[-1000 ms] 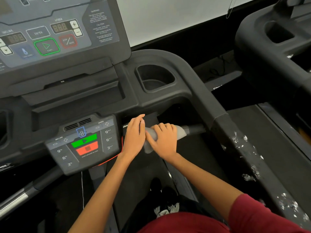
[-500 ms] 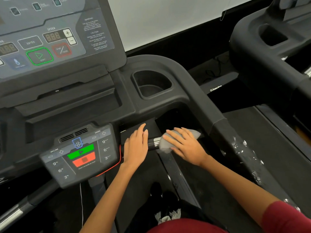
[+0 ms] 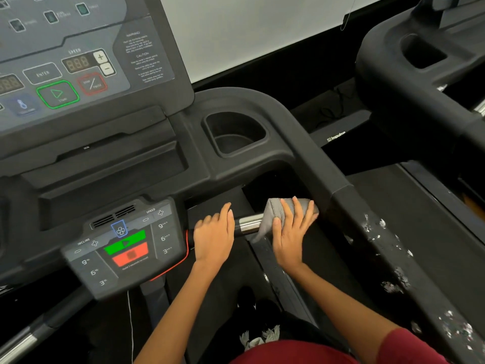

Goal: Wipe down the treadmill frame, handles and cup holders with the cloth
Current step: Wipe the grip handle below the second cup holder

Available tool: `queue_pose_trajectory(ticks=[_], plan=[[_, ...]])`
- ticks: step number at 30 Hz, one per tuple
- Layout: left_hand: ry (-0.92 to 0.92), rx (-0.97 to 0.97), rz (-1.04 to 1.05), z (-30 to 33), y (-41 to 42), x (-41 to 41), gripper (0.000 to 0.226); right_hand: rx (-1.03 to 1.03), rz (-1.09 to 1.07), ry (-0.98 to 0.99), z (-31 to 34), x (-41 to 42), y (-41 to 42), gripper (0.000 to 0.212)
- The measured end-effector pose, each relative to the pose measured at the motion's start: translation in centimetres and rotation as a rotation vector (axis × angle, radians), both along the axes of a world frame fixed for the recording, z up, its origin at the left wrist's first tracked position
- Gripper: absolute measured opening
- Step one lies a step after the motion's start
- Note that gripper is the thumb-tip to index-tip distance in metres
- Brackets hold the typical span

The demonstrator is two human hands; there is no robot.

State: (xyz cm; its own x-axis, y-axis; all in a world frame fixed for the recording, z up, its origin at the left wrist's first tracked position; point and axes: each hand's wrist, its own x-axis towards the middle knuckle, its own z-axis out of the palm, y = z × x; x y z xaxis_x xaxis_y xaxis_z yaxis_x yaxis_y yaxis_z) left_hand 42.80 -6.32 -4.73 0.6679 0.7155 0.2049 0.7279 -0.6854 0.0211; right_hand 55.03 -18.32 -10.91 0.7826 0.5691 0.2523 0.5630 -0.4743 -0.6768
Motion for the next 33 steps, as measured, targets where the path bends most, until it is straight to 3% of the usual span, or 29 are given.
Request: queue_pose_trajectory(ticks=[4,9,13,20,26,33], plan=[[-0.009,-0.005,0.011,0.0,-0.1,0.1,0.041,0.113,-0.117,0.07,0.3,-1.5,1.8,0.052],[-0.051,-0.011,-0.001,-0.2,0.0,0.2,0.04,0.143,-0.043,0.134,0.7,-3.7,2.9,0.046],[-0.046,-0.005,-0.039,-0.7,0.2,-0.2,0.031,0.052,0.267,-0.063,0.8,-4.4,2.5,0.044],[-0.069,0.008,-0.046,-0.4,0.2,-0.2,0.04,-0.078,0.657,-0.533,0.4,2.3,-0.2,0.044],[-0.093,-0.012,-0.037,-0.1,0.1,-0.2,0.041,-0.118,0.523,-0.472,0.3,6.7,-2.5,0.045],[-0.095,-0.008,-0.051,0.0,0.2,-0.2,0.041,-0.08,0.078,-0.254,1.8,3.5,0.4,0.036]])
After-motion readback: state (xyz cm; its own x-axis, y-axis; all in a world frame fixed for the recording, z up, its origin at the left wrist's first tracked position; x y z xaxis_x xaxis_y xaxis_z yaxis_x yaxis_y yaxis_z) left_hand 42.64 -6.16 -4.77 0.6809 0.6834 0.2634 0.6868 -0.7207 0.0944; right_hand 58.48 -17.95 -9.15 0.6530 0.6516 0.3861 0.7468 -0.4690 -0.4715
